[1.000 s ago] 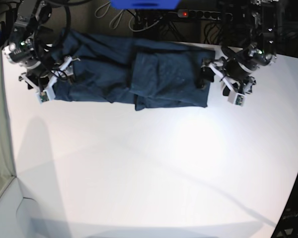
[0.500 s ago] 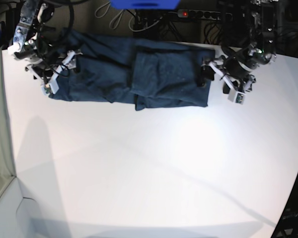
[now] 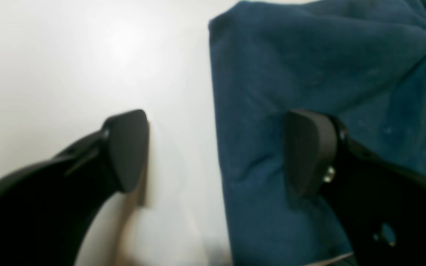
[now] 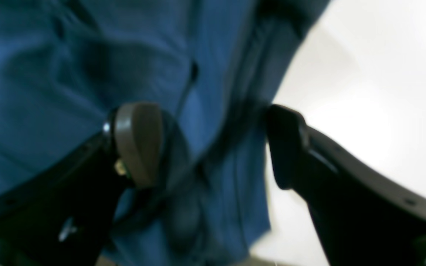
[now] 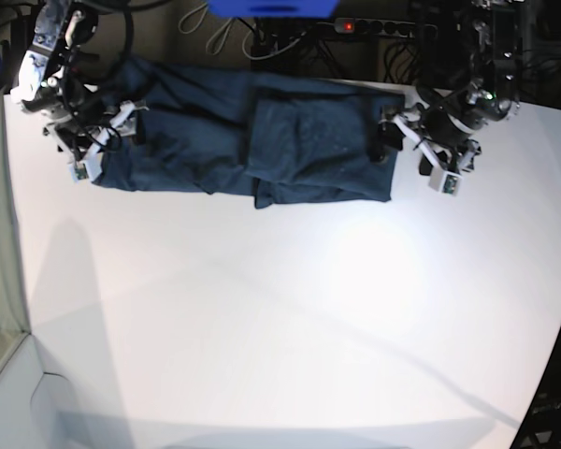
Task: Layout the t-shirt on the table in an organized manner, then fold the t-shirt properly
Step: 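Release and regrasp the folded bundle end with the left gripper, then lift the bundle with both grippers and fold it over toward the left gripper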
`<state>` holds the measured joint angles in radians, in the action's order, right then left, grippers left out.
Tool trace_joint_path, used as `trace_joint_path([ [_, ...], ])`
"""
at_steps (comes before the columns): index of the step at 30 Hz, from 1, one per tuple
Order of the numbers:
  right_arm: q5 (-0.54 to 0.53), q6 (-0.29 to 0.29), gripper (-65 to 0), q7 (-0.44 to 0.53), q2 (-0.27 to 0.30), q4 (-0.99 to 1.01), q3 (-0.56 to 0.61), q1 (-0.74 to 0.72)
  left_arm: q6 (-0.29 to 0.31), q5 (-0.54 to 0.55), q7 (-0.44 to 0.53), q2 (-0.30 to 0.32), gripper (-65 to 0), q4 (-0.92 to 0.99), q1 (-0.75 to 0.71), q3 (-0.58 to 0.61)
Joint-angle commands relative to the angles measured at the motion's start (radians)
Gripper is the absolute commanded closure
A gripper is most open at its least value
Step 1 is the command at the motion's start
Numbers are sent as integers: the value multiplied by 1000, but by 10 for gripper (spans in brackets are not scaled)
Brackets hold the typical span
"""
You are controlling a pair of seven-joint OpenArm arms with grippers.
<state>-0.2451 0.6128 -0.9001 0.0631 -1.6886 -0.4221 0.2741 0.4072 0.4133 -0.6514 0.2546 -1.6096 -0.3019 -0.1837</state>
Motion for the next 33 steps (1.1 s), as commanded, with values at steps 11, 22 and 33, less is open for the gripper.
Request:
trace_joint_path([
  [11, 5, 2, -354, -40, -32, 32, 32, 4, 3, 12, 17, 9, -550, -16, -10, -3],
  [22, 5, 2, 0, -41, -33, 31, 121, 3, 3, 12, 17, 9, -550, -16, -10, -3],
  [33, 3, 2, 0, -78, -39, -287, 167, -29, -3, 12, 17, -1, -551, -16, -4, -3],
])
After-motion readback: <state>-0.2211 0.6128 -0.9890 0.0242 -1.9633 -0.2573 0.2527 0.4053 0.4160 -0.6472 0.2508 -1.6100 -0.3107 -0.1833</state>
